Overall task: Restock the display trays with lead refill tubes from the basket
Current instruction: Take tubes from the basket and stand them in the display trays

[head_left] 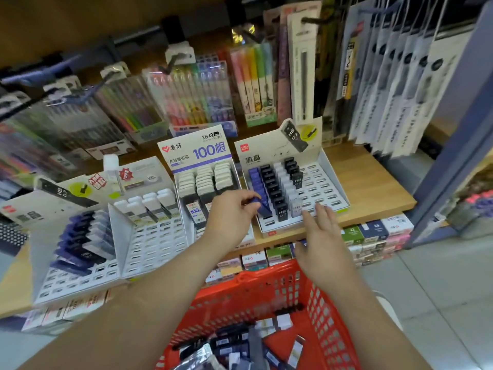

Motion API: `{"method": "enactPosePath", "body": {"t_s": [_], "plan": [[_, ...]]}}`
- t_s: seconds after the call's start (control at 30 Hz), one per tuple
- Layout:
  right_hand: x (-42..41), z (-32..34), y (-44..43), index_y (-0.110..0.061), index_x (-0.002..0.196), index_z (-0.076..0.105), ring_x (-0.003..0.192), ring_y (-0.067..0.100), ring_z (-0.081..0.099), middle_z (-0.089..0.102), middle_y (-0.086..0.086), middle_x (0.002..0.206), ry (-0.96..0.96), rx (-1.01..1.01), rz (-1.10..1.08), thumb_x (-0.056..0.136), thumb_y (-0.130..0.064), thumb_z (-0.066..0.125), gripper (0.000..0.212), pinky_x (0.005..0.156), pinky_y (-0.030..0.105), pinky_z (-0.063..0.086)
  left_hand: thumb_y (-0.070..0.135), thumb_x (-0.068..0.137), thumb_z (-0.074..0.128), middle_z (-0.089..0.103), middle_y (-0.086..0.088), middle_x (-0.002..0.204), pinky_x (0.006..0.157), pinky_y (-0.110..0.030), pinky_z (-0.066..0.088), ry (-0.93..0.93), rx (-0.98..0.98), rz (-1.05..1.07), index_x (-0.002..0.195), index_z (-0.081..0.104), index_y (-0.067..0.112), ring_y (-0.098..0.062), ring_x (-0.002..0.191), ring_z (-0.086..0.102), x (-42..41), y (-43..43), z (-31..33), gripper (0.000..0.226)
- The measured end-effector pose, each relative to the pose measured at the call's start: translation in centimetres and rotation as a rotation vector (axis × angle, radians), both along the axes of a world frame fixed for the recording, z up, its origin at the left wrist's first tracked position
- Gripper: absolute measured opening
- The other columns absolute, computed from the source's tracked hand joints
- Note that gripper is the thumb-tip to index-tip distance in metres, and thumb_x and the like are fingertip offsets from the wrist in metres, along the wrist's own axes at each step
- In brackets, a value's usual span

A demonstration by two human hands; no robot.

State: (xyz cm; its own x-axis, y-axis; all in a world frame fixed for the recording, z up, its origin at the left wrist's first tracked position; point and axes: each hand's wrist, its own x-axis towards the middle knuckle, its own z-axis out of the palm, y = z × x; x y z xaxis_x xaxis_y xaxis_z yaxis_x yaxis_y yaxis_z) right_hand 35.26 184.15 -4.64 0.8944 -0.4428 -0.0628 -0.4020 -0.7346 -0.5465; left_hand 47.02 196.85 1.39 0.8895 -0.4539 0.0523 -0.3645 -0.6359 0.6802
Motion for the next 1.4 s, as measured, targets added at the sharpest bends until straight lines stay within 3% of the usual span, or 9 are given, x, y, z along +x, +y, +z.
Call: {"method": "enactPosePath", "body": {"t_s": [0.27, 0.43, 0.7, 0.87, 0.97, 1.07, 1.13, 1.2, 1.4], "plan": [[-0.2, -0.5, -0.2, -0.018, 0.157, 0.017, 0.151, 0.021, -0.013, -0.002, 0.006, 0.165, -0.038, -0.005, -0.002, 0.098, -0.023, 0.05, 0.068, 0.122, 0.035, 0.004, 0.019, 0.093, 0.059, 0.071, -0.003, 0.092, 0.078, -0.025, 0.047, -0.129, 0.174, -0.107, 0.112, 0.07, 0.014, -0.016, 0.077, 0.06, 0.0, -0.5, 0.0, 0.022], [-0.2, -0.3, -0.2, -0.018, 0.157, 0.015, 0.151, 0.021, -0.013, -0.003, 0.005, 0.165, -0.029, -0.007, 0.0, 0.099, -0.025, 0.05, 0.069, 0.121, 0.035, 0.003, 0.021, 0.093, 0.059, 0.067, -0.004, 0.103, 0.085, -0.026, 0.04, -0.26, 0.238, -0.124, 0.119, 0.066, 0.017, -0.021, 0.098, 0.059, -0.3, -0.8, -0.6, 0.027], [-0.6, -0.2, -0.6, -0.016, 0.157, 0.015, 0.151, 0.022, -0.012, -0.003, 0.006, 0.165, 0.002, -0.004, 0.057, 0.098, -0.026, 0.053, 0.071, 0.121, 0.034, 0.002, 0.019, 0.09, 0.063, 0.067, -0.005, 0.085, 0.07, -0.031, 0.047, -0.341, 0.244, -0.149, 0.099, 0.059, 0.013, -0.022, 0.079, 0.06, -0.3, -0.7, -0.6, 0.012], [-0.9, 0.3, -0.2, -0.017, 0.157, 0.015, 0.151, 0.021, -0.011, -0.004, 0.005, 0.165, 0.026, 0.005, 0.065, 0.099, -0.025, 0.052, 0.069, 0.121, 0.035, 0.005, 0.018, 0.092, 0.059, 0.069, -0.006, 0.092, 0.077, -0.033, 0.048, -0.367, 0.256, -0.161, 0.101, 0.066, 0.01, -0.022, 0.088, 0.062, 0.0, -0.9, -1.2, 0.013], [-1.6, 0.4, 0.8, -0.013, 0.15, 0.035, 0.148, 0.025, 0.018, 0.025, 0.007, 0.159, -0.119, 0.034, -0.058, 0.096, -0.013, 0.051, 0.057, 0.116, 0.032, 0.023, 0.019, 0.091, 0.062, 0.066, -0.005, 0.097, 0.082, -0.028, 0.042, -0.371, 0.224, -0.11, 0.101, 0.069, 0.011, -0.022, 0.096, 0.056, 0.1, -1.1, -1.4, 0.015], [-2.3, 1.1, 1.4, -0.012, 0.125, 0.062, 0.105, 0.019, 0.056, 0.055, 0.003, 0.121, -0.29, 0.058, -0.139, 0.091, -0.007, 0.052, 0.035, 0.083, 0.025, 0.043, 0.02, 0.092, 0.06, 0.06, -0.002, 0.1, 0.079, -0.019, 0.035, -0.377, 0.102, -0.054, 0.109, 0.07, 0.016, -0.016, 0.089, 0.053, -0.8, -0.2, -0.9, 0.021], [-2.4, 1.2, 2.0, -0.015, 0.106, 0.067, 0.077, 0.013, 0.056, 0.059, -0.003, 0.095, -0.208, 0.077, -0.035, 0.091, -0.009, 0.052, 0.022, 0.064, 0.025, 0.039, 0.02, 0.093, 0.057, 0.062, 0.003, 0.094, 0.075, -0.024, 0.038, -0.327, 0.039, 0.019, 0.108, 0.069, 0.02, -0.013, 0.078, 0.052, -2.5, 2.1, -1.2, 0.02], [-2.3, 0.7, 3.3, -0.017, 0.098, 0.065, 0.07, 0.014, 0.059, 0.065, -0.002, 0.084, -0.031, 0.111, 0.131, 0.091, -0.011, 0.052, 0.017, 0.061, 0.027, 0.046, 0.018, 0.09, 0.058, 0.066, 0.006, 0.083, 0.071, -0.024, 0.042, -0.175, 0.064, 0.09, 0.099, 0.071, 0.024, -0.013, 0.073, 0.056, -4.7, 5.7, -3.4, 0.016], [-4.9, -7.3, 8.4, -0.016, 0.123, 0.062, 0.102, 0.027, 0.064, 0.067, 0.009, 0.118, 0.581, 0.14, 0.402, 0.094, -0.02, 0.054, 0.03, 0.083, 0.034, 0.052, 0.016, 0.09, 0.053, 0.069, 0.002, 0.097, 0.073, -0.026, 0.047, 0.196, 0.588, 0.021, 0.093, 0.068, 0.023, -0.018, 0.087, 0.064, -11.4, 17.8, -15.7, 0.016]]}}
